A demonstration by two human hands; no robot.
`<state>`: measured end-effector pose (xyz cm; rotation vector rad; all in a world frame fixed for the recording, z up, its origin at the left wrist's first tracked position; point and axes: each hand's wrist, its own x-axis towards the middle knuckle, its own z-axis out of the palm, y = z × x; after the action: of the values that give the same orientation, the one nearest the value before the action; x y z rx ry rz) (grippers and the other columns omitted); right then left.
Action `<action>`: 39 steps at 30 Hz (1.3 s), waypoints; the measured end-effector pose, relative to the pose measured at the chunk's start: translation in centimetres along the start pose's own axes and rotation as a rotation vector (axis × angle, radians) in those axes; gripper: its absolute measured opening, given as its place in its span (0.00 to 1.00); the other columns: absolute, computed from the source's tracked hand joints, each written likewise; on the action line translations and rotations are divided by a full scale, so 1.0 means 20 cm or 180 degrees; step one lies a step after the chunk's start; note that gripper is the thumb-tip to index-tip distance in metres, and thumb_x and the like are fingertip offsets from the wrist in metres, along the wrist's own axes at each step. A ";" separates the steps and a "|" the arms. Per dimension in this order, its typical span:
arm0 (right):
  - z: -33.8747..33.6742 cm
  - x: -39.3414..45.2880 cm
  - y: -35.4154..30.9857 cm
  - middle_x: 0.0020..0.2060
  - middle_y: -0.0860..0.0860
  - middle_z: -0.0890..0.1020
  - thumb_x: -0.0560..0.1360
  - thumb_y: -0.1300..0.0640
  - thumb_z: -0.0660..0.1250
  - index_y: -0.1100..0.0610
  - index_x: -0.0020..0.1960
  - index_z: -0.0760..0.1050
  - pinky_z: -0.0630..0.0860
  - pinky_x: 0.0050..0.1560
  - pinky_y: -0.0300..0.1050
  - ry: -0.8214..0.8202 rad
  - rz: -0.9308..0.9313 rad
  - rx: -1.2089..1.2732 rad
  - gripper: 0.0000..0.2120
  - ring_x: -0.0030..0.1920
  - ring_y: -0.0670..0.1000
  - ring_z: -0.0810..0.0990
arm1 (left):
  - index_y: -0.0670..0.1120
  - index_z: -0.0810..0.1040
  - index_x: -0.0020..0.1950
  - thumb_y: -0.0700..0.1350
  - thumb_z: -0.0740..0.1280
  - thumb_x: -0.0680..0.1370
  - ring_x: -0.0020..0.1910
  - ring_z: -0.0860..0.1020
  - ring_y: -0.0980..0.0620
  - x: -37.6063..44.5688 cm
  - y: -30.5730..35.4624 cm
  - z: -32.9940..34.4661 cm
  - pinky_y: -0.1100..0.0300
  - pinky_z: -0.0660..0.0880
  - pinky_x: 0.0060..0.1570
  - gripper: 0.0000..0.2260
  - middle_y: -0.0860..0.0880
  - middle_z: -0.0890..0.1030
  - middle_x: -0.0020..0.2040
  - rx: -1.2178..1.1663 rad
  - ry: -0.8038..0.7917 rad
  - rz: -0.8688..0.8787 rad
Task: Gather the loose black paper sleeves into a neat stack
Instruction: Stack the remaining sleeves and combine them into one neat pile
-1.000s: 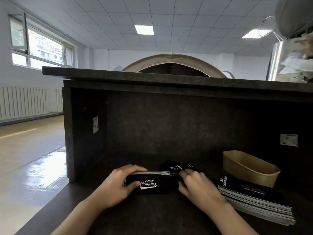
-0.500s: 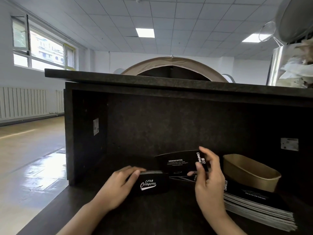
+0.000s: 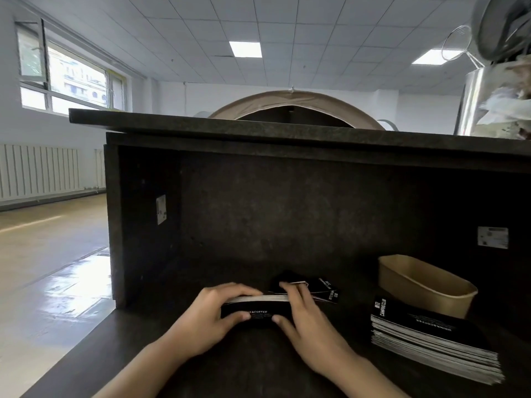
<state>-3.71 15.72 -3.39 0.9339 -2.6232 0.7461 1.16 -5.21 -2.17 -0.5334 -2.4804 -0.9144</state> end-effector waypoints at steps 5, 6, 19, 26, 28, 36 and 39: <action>-0.02 0.03 0.06 0.62 0.43 0.68 0.80 0.45 0.58 0.47 0.65 0.64 0.68 0.65 0.41 -0.0168 -0.0128 0.0388 0.15 0.62 0.44 0.72 | 0.59 0.81 0.49 0.44 0.75 0.72 0.49 0.79 0.66 0.02 -0.05 0.00 0.72 0.72 0.49 0.10 0.63 0.83 0.46 -0.0207 0.0438 -0.0674; -0.02 0.04 0.08 0.61 0.43 0.69 0.80 0.45 0.59 0.47 0.65 0.64 0.67 0.65 0.40 -0.0179 -0.0117 0.0464 0.16 0.62 0.42 0.71 | 0.59 0.80 0.49 0.46 0.74 0.73 0.50 0.79 0.66 0.02 -0.06 0.00 0.71 0.72 0.49 0.09 0.61 0.83 0.46 -0.0243 0.0385 -0.0785; -0.02 0.07 0.22 0.78 0.56 0.56 0.79 0.39 0.53 0.59 0.78 0.50 0.46 0.77 0.50 -0.0216 0.0883 -0.0933 0.36 0.78 0.52 0.51 | 0.54 0.77 0.49 0.45 0.71 0.76 0.45 0.79 0.61 -0.06 -0.11 -0.09 0.62 0.74 0.49 0.06 0.55 0.82 0.43 -0.0433 0.0182 -0.0973; -0.09 0.03 0.15 0.57 0.44 0.75 0.75 0.46 0.62 0.48 0.62 0.68 0.60 0.58 0.43 0.0336 0.0016 -0.1175 0.17 0.61 0.47 0.72 | 0.57 0.77 0.48 0.46 0.72 0.75 0.47 0.80 0.60 -0.06 -0.10 -0.10 0.61 0.75 0.51 0.07 0.56 0.82 0.47 -0.0431 0.0141 -0.0943; -0.08 0.02 0.15 0.59 0.45 0.72 0.75 0.45 0.62 0.47 0.66 0.66 0.60 0.61 0.45 0.0257 0.0029 -0.1111 0.21 0.63 0.48 0.70 | 0.59 0.77 0.48 0.47 0.73 0.74 0.48 0.80 0.60 -0.06 -0.11 -0.10 0.62 0.75 0.50 0.08 0.56 0.82 0.47 -0.0436 0.0100 -0.0907; -0.09 0.02 0.19 0.63 0.50 0.75 0.78 0.47 0.62 0.50 0.67 0.70 0.70 0.65 0.49 -0.0122 0.0216 -0.0947 0.18 0.64 0.54 0.73 | 0.54 0.79 0.48 0.46 0.74 0.73 0.48 0.80 0.59 -0.04 -0.10 -0.08 0.58 0.76 0.53 0.07 0.53 0.83 0.46 -0.0497 0.0276 -0.1051; -0.09 0.02 0.17 0.57 0.50 0.79 0.80 0.50 0.60 0.50 0.61 0.74 0.73 0.60 0.49 0.0139 0.0064 -0.0801 0.12 0.59 0.53 0.76 | 0.53 0.79 0.48 0.45 0.74 0.73 0.48 0.81 0.58 -0.04 -0.10 -0.08 0.57 0.77 0.54 0.07 0.51 0.83 0.47 -0.0534 0.0232 -0.1047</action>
<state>-6.12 18.80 -3.03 0.8107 -2.6134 0.4215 1.20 -7.97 -2.47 -0.1393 -2.4802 -1.2519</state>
